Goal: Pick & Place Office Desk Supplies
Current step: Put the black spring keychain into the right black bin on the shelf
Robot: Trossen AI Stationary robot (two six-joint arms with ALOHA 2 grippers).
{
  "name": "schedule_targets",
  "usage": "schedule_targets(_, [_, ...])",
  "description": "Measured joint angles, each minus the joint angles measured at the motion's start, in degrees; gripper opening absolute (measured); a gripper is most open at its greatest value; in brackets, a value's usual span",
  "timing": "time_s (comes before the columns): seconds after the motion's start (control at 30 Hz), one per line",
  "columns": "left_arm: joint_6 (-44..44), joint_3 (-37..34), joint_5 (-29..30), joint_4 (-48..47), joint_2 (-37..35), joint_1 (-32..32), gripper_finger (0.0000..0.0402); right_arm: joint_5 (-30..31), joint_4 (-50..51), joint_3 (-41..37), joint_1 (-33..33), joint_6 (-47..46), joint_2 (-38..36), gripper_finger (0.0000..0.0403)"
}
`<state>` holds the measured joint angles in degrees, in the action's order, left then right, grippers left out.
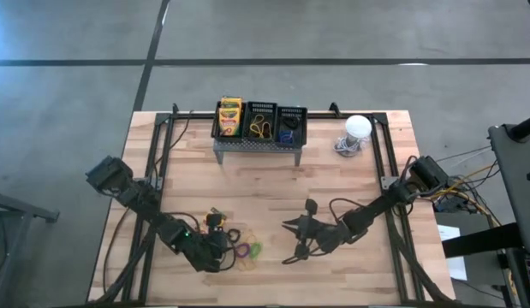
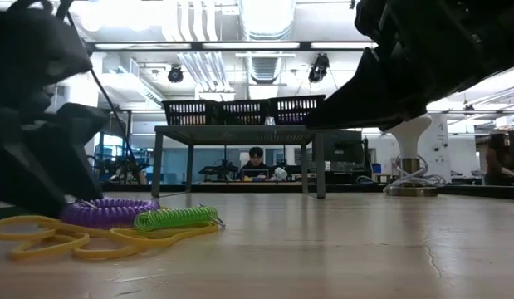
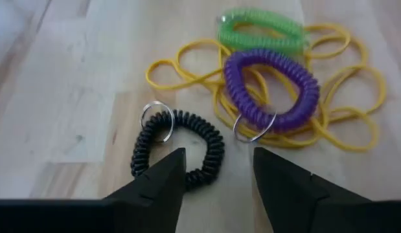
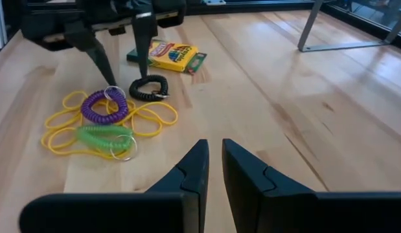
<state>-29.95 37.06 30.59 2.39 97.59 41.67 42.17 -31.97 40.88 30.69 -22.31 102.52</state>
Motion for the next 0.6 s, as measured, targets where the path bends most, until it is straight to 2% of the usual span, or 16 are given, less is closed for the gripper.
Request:
schedule_targets(0.2, [-0.02,0.07,0.17,1.51,1.80,-0.11,0.0129,-0.05,0.00,0.02,-0.37,-0.21,0.00,0.0040])
schedule_targets(0.43, [6.85,2.22,-0.43,-1.67,0.44,-0.82,0.0017,-0.13,0.02,0.02,-0.37,-0.19,0.00,0.0040])
schedule_targets(0.53, [9.13,6.16,1.21,-8.00,-2.72,-1.60,0.0013,-0.14,0.04,0.02,-0.37,-0.16,0.00,0.0040])
schedule_targets(0.6, [9.20,8.99,4.90,-12.42,-4.91,-2.12,0.0018,-0.13,0.07,0.02,-0.37,-0.13,0.00,0.0040])
